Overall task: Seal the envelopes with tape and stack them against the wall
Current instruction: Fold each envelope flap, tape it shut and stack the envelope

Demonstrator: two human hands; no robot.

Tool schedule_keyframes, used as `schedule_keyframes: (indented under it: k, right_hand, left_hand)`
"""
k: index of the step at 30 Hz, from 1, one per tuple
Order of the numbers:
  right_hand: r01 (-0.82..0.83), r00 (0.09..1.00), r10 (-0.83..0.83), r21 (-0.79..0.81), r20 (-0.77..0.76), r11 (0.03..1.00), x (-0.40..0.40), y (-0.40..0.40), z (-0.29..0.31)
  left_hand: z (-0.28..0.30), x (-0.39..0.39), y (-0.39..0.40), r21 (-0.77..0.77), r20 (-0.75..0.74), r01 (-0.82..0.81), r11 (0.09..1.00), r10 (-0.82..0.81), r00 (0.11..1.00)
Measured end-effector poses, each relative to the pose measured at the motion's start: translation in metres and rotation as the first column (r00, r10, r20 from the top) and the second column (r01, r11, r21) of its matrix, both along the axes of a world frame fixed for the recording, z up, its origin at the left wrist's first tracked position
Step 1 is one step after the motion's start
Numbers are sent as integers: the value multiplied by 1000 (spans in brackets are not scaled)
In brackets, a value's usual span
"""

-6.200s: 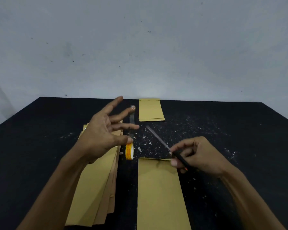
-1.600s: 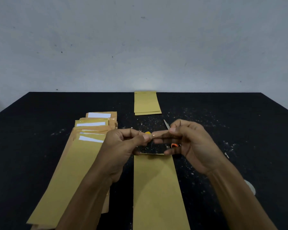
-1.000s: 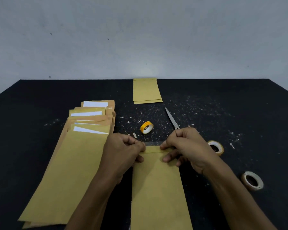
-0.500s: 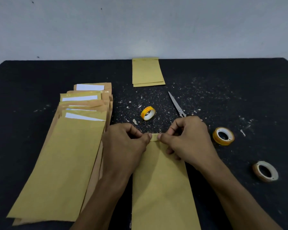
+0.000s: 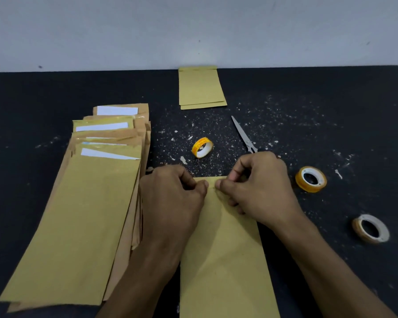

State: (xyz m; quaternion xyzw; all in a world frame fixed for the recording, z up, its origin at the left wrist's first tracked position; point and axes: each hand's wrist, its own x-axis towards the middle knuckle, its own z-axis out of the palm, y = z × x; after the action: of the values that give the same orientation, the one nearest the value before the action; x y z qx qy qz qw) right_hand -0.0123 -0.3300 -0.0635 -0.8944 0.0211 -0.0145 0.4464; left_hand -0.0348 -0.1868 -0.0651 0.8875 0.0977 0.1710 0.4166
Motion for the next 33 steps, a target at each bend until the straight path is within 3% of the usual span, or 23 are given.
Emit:
schedule_keyframes:
  k: [7,13,19,23,27,33]
  right_hand:
    - [-4,1000,5,35,-23,999,-2,1,2]
    - [14,999,-13,44,-36,999,-2,2,3]
    - [26,999,-32,-141,-42,990,0,4,3]
    - [-3,991,-40,-312,-131,950,4,4,6]
    - [-9,976,-45,-245,-213,969,10,-4,4]
    - [106,971,-135,-150,-199,983,11,-1,7]
  left_hand:
    - [3,-2,4,129,-25,-23,991,26,999]
    - [3,-1,12,67,-74,-76,995,81,994]
    - [-1,-2,14,43,-51,8,999,-6,999]
    - [-3,-3,13,67,-42,27,997,-24,999]
    - [-3,-3,13,74,-34,27,997,-24,999]
    - [0,-3,13,161,-64,98,982,-89,994]
